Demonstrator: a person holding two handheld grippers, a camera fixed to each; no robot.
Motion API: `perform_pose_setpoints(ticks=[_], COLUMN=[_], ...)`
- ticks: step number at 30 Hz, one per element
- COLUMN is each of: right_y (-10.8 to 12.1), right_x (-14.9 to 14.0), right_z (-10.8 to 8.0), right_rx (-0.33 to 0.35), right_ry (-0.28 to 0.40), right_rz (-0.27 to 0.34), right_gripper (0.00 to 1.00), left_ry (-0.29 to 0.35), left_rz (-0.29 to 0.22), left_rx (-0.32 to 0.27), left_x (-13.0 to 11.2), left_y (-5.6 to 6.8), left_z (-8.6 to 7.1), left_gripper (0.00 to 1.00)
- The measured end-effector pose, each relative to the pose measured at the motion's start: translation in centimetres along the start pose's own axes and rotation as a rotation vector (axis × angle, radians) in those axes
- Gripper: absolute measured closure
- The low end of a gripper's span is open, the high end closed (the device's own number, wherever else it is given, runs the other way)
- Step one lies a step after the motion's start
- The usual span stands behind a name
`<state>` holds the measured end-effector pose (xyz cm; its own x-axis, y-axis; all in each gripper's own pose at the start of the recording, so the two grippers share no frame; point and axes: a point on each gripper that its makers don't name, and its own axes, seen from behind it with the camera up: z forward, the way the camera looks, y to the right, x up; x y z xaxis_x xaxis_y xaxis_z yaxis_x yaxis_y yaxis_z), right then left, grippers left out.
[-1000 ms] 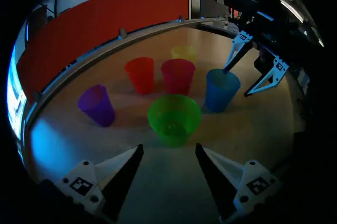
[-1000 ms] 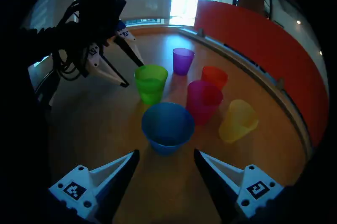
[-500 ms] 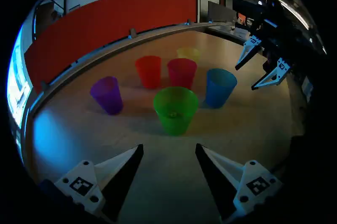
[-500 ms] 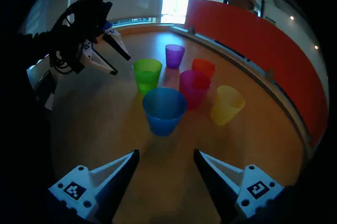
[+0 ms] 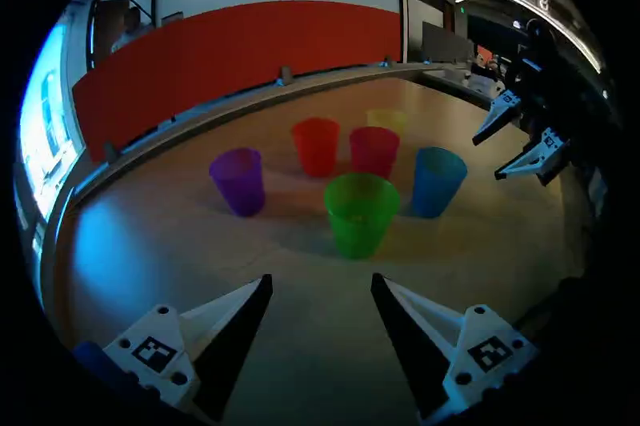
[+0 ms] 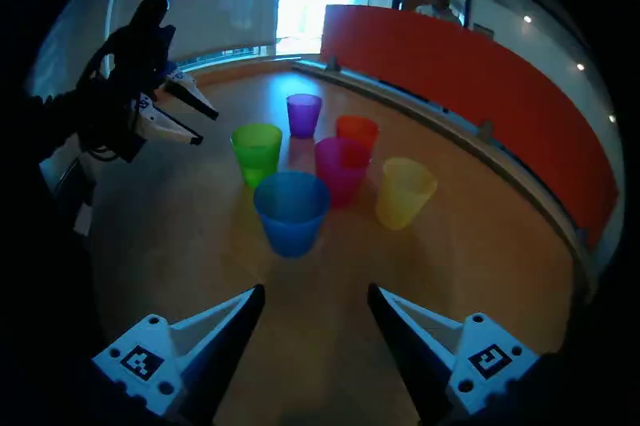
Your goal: Pour water
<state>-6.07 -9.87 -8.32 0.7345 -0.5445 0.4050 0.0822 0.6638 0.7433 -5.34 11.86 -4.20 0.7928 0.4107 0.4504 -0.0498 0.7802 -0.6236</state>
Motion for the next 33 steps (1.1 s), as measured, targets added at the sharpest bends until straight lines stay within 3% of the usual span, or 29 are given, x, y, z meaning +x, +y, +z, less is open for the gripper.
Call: perform_pose_setpoints(ticks=[9,18,27,33], right_y=[2.1,4.2,7.2,10.2], right_x=[-0.8,-0.8,2.0,4.8], right_z=[-0.6,-1.7,-3.3,-5.0], right_rx=[-0.108,-0.205,-0.332,-0.457], right_ry=[0.033,0.088,0.227,0.363], right_rz=[0.047,0.123,0.19,0.232], right_gripper=[0.0,0.0,0.0,0.0], left_ry=[0.084,0.132,0.204,0.277], left_rz=[-0.096,-0.123,-0.173,-0.147], left_rx=[0.112,0.174,0.234,0.291], left_x=[0.4,0.6,1.6,3.2], left_y=[-2.8,-4.2,-5.5,-6.4], left_z=[-1.1,-2.5,-3.9,-5.0], left_gripper=[0.08,0.08,0.08,0.08])
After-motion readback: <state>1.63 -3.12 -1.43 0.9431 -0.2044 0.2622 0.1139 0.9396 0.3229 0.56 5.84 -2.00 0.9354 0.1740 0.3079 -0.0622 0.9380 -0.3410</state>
